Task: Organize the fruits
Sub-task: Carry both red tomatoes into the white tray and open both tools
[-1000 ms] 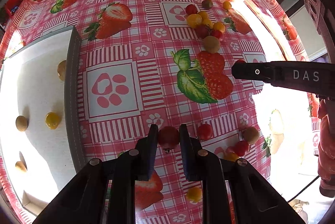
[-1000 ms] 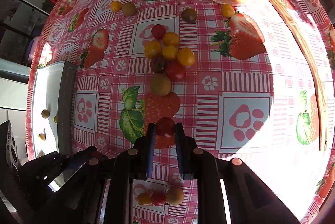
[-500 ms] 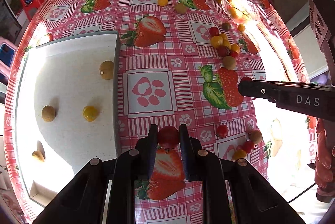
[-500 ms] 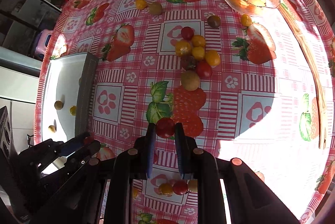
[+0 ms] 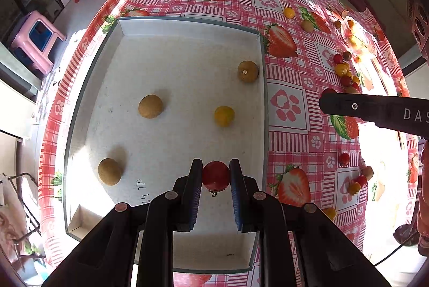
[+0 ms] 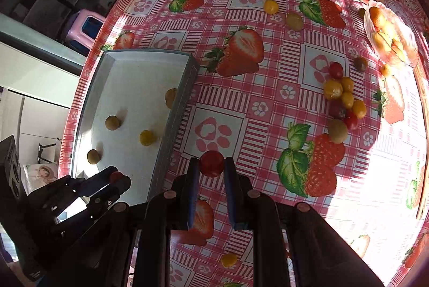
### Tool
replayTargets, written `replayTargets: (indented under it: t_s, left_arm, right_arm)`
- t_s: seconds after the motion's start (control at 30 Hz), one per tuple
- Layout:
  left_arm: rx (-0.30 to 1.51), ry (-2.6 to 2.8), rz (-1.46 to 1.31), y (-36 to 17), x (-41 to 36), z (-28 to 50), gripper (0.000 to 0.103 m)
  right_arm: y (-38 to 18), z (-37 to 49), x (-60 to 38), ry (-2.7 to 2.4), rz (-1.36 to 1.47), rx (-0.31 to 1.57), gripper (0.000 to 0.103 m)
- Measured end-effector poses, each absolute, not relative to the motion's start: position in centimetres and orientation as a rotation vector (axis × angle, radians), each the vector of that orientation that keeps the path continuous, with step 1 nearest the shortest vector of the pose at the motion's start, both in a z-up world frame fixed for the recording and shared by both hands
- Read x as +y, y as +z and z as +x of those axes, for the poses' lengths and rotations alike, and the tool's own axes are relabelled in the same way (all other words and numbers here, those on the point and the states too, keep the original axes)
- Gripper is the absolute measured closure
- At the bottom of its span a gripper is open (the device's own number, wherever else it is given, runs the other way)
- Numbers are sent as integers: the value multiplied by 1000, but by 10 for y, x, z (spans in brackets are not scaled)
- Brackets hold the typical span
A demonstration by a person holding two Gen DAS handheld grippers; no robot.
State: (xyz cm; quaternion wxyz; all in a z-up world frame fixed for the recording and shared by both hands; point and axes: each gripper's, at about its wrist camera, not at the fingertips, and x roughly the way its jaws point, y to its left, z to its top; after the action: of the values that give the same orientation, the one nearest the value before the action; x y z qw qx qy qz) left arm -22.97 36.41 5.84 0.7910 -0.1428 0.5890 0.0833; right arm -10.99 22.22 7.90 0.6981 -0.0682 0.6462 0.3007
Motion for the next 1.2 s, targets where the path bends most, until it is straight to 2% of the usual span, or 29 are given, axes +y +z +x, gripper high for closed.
replayTargets:
  t_s: [0.4,0.87,0.9,0.93,0.97,1.0,1.13,1.2]
  left_arm:
    - [1331,280,-276,25,404,-248,81]
    - [1343,261,-243,16,400,-243,80]
    - [1346,257,-238,17,399,-242,78]
    - [1347,254,-234,17,397,-241,64]
    - [1345,262,-226,18,397,-240,40]
    - [1328,270,-220,20,396,-240,34]
    - [1328,273,-196,23,393,-238,33]
    - [1335,270,-198,22,392,-237,33]
  right_arm:
    - [52,-120,310,757,-229,1487,83]
    - [12,-114,341,704,-308,1537,81]
    - [12,-114,341,706,-310,1535,81]
    - [11,-115,344,706,-312,1538,81]
    - [11,-115,345,707,-311,1538,81]
    - [11,-115,345,708,-310,1539,80]
    - [11,-104,355,713,-300,1550,75]
    - [13,-100,357,711,-299,1551,59]
